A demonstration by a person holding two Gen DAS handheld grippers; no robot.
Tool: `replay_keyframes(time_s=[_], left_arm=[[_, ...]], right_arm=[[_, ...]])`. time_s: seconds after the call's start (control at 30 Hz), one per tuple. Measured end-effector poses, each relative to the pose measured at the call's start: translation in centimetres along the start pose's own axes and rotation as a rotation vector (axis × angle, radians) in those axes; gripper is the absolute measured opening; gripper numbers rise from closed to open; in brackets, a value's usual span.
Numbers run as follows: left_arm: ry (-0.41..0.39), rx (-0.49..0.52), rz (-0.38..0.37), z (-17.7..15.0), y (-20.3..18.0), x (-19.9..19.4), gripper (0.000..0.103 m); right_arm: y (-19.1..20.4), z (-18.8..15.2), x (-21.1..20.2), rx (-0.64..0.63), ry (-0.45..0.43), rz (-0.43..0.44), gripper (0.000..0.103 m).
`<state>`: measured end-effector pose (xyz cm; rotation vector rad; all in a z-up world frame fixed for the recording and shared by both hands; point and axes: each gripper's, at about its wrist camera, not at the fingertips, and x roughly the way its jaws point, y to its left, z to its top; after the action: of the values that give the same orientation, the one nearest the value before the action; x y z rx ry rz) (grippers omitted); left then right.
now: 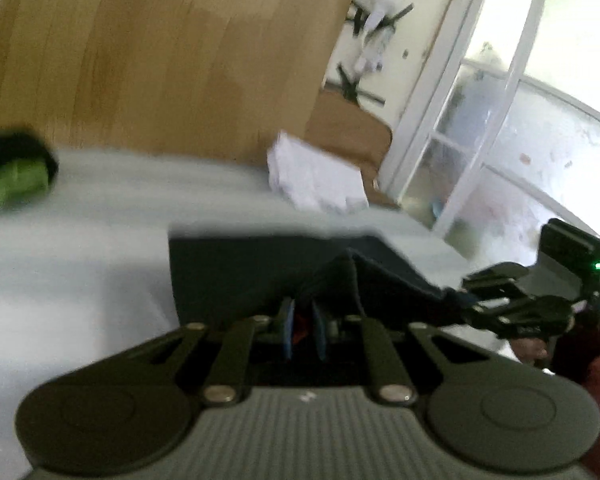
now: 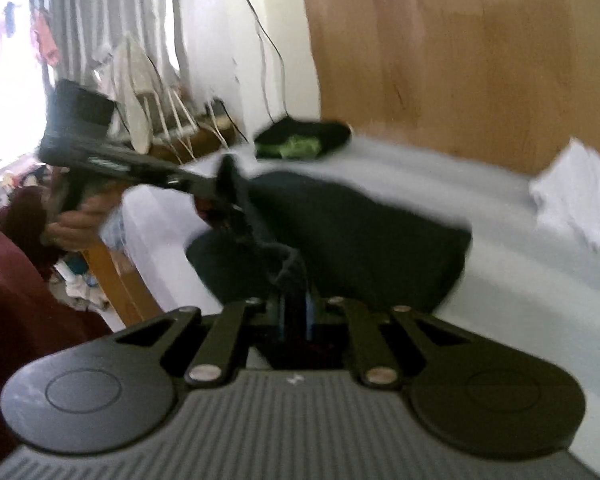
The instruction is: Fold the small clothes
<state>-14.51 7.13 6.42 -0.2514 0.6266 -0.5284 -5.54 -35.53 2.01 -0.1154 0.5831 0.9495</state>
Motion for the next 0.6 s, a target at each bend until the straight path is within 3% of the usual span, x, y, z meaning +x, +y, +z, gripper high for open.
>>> replay_keyframes(time_s=[0.13, 0.17, 0.27, 0.3, 0.37, 0.47, 0.6], left_arm=[[0.058, -0.094, -0.001, -2.9, 1.2, 1.1, 0.012], [0.055, -0.098, -0.005, -2.9, 1.2, 0.8, 0.013], [0.032, -0.037, -0.014, -2.3, 0.6, -1.5, 0.023], [0.008, -0.016, -0.013, -2.1, 0.5, -2.5, 0.028], [-0.062, -0.001, 0.004, -1.4, 0.7, -5.1, 0.034], [-0.150, -0.055, 0.008, 0.2, 2.0, -7.1, 0.035], [-0.159, -0.076, -0.017, 2.3, 1.6, -4.5, 0.034]], right_arm=[[-0.6, -0.6, 0.0, 0.043, -0.033, -0.010, 0.014], [-0.5, -0.4, -0.3, 0.056, -0.025, 0.001, 0.019], [-0.3, 0.3, -2.8, 0.072, -0.027, 0.039, 0.051], [-0.4, 0.4, -3.7, 0.075, -0.036, 0.056, 0.054], [-0.7, 0.6, -5.5, 0.105, -0.090, 0.057, 0.054], [-2.0, 1.7, -6.0, 0.236, -0.187, 0.038, 0.053], [-1.3, 3.2, -2.4, 0.289, -0.258, 0.033, 0.045]])
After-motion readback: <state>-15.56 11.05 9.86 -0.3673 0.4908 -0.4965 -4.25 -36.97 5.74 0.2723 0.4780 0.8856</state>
